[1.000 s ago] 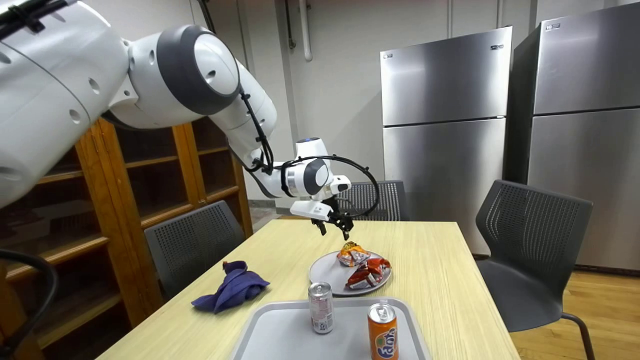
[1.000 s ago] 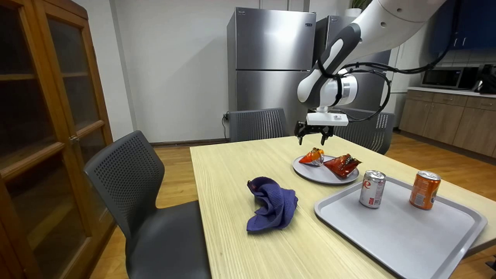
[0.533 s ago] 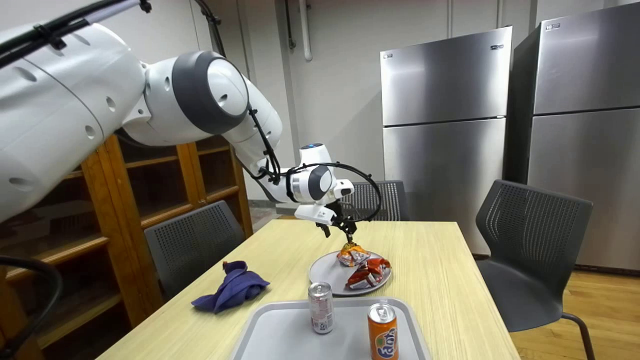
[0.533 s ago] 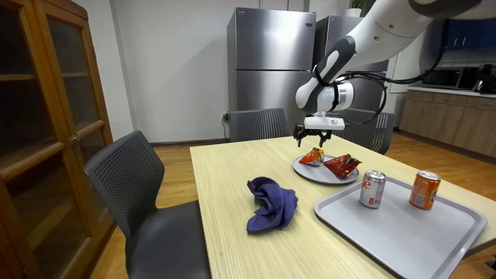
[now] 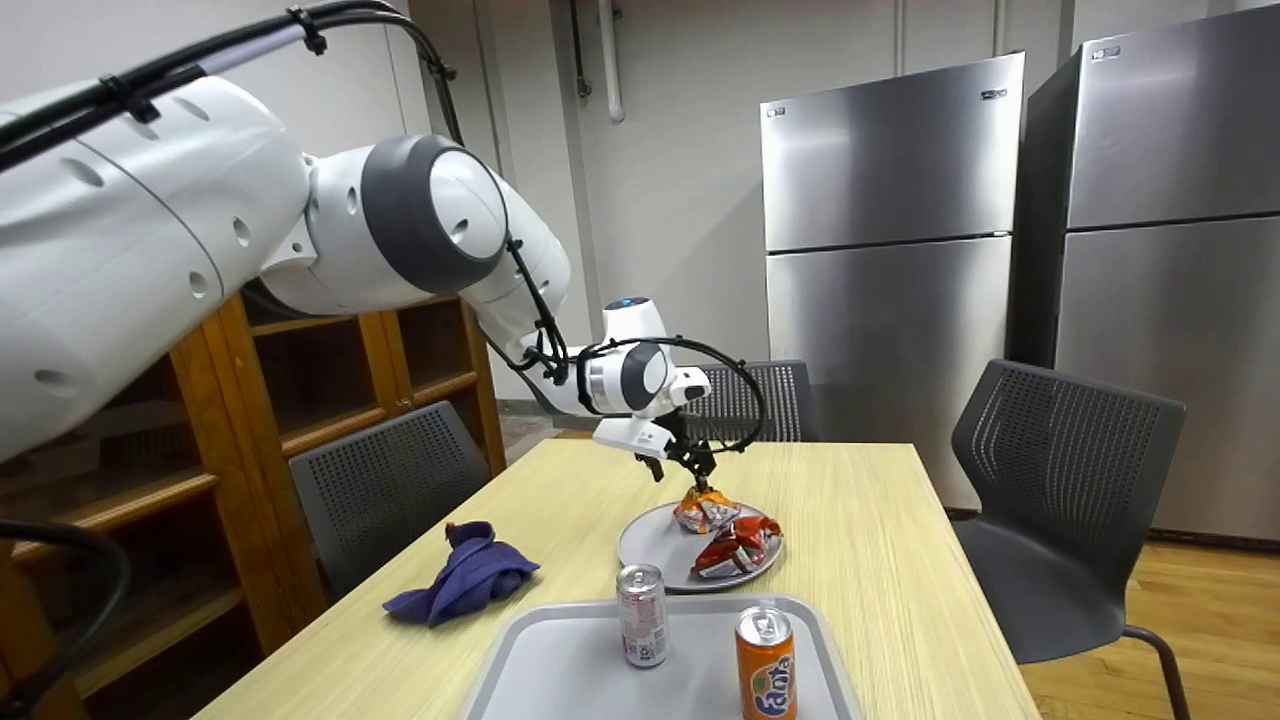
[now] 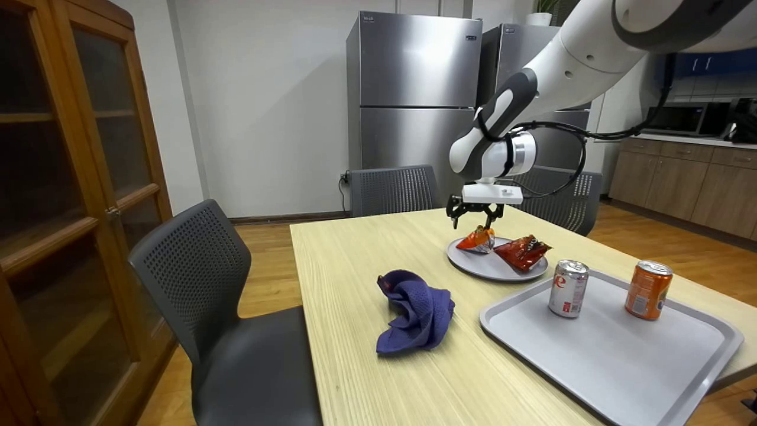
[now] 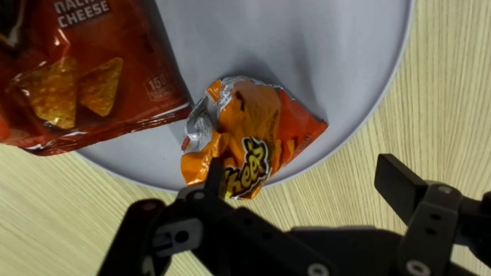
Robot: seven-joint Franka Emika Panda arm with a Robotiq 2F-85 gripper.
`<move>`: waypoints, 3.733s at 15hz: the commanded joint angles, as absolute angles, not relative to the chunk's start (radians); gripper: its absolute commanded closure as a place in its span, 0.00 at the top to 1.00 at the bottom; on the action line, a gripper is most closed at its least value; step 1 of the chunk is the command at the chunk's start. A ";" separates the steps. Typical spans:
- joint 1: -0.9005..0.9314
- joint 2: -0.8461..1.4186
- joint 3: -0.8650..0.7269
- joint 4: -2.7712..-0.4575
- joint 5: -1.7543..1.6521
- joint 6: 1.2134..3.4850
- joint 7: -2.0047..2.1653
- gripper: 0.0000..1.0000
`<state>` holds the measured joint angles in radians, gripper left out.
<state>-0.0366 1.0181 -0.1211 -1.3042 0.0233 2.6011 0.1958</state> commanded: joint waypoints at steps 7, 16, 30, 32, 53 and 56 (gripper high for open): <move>-0.043 1.054 -0.120 -1.224 0.032 2.544 0.214 0.66; -0.046 1.052 -0.122 -1.223 0.030 2.548 0.213 0.00; -0.051 0.917 -0.107 -1.358 0.029 2.631 0.170 0.00; -0.046 0.888 -0.111 -1.393 0.026 2.639 0.173 0.00; 0.036 0.557 -0.062 -1.921 0.006 2.763 0.112 0.00; 0.039 0.534 -0.033 -1.965 0.012 2.757 0.089 0.00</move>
